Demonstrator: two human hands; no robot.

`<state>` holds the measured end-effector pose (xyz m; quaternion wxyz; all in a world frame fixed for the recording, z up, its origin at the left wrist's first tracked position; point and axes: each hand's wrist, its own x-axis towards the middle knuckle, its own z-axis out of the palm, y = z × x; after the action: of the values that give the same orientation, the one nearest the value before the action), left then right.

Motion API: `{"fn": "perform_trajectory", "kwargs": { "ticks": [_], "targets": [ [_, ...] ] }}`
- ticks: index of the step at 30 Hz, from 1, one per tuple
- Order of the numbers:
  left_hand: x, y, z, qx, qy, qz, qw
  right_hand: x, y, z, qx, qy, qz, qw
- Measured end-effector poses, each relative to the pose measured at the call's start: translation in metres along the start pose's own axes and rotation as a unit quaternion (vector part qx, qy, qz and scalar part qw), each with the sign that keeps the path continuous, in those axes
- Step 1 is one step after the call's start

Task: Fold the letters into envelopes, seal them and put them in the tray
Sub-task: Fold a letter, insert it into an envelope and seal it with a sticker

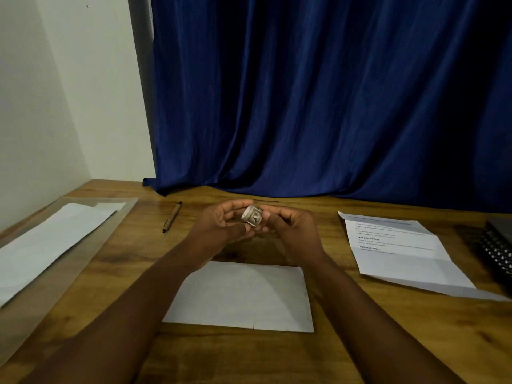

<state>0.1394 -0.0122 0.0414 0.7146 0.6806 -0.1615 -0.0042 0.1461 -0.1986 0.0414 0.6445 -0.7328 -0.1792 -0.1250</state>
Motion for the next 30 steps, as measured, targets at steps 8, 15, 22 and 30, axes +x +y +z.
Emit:
{"fn": "perform_trajectory", "kwargs": {
  "ticks": [8,15,22,30],
  "targets": [
    [0.0012,-0.0014,-0.0004,-0.008,0.009,-0.006,1.0,0.0011,-0.0005,-0.002,0.001,0.005,0.029,1.0],
    [0.0006,0.0007,0.0026,0.009,0.015,-0.018,1.0,0.0031,-0.0022,-0.0037,0.007,0.03,0.056,0.998],
    [-0.0013,0.0016,-0.001,0.018,0.038,-0.029,0.999,-0.0018,-0.0066,-0.002,-0.016,-0.008,0.013,1.0],
    [-0.0016,0.0007,-0.0015,0.05,0.024,-0.045,0.997,-0.0028,-0.0069,-0.0075,-0.092,-0.007,-0.074,0.993]
  ]
}}
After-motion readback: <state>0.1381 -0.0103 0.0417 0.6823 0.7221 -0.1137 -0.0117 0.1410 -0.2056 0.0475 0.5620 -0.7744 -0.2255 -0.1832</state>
